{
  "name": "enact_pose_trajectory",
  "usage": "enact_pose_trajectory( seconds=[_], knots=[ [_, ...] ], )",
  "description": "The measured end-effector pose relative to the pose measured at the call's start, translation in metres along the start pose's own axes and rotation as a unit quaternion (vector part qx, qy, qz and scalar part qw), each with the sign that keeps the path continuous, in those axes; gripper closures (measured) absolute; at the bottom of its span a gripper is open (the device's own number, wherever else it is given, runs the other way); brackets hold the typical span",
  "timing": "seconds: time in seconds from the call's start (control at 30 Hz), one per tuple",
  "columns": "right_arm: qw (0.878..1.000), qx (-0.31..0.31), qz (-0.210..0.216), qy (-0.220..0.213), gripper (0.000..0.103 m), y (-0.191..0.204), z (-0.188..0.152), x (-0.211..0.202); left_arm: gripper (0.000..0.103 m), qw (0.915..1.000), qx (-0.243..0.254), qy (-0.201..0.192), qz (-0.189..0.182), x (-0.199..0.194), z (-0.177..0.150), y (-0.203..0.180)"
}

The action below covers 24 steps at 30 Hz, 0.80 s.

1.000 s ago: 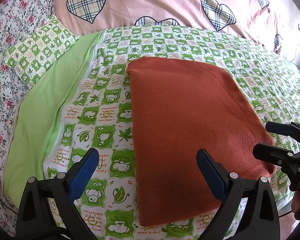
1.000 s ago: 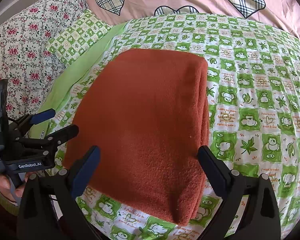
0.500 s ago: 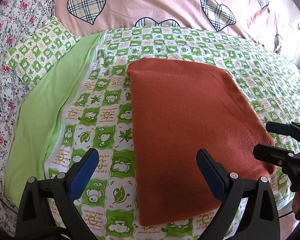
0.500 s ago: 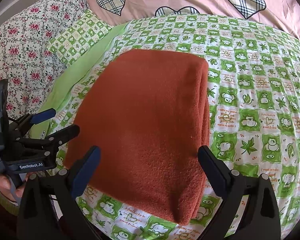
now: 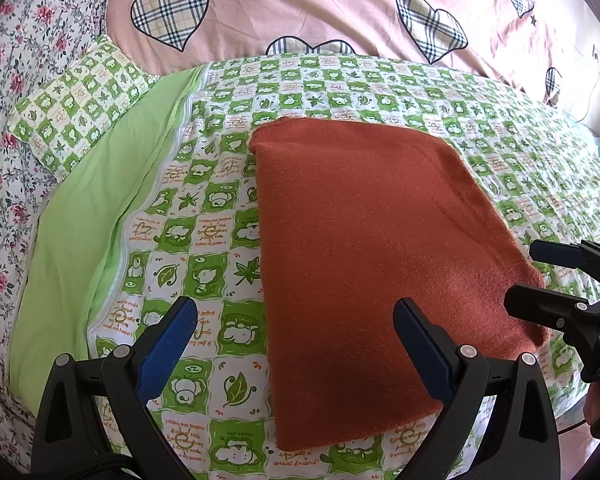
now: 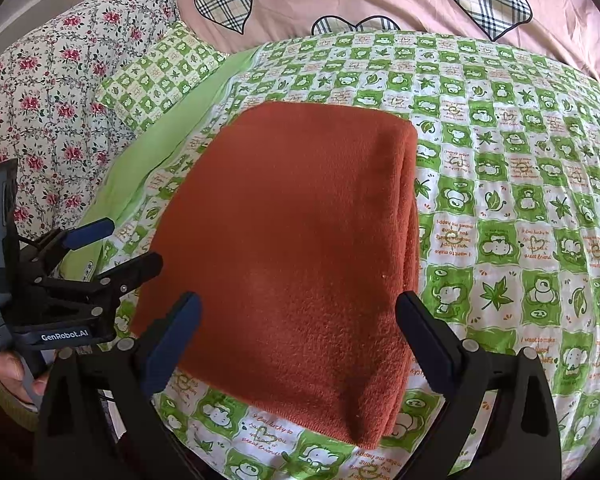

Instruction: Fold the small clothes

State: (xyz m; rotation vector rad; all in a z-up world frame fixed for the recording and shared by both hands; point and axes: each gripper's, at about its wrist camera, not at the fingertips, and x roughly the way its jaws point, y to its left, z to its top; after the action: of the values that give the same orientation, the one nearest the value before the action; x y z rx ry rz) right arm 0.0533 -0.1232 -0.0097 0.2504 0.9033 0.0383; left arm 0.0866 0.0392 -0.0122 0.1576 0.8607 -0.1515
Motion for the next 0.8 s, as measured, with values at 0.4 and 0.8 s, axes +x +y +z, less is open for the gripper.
enact_pose_trajectory(
  seconds=[0.4,0.8],
  knots=[
    [1.0,0.0,0.0,-0.001,0.005,0.0015,0.0006,-0.0017,0.004,1.0,0.004,-0.001,-0.004,-0.0025,0.0016,-0.0008],
    [1.0,0.0,0.0,-0.001,0.005,0.002,0.001,-0.0021,0.004,0.9999,0.007,-0.002,-0.009,-0.002,0.0026,0.0]
  ],
)
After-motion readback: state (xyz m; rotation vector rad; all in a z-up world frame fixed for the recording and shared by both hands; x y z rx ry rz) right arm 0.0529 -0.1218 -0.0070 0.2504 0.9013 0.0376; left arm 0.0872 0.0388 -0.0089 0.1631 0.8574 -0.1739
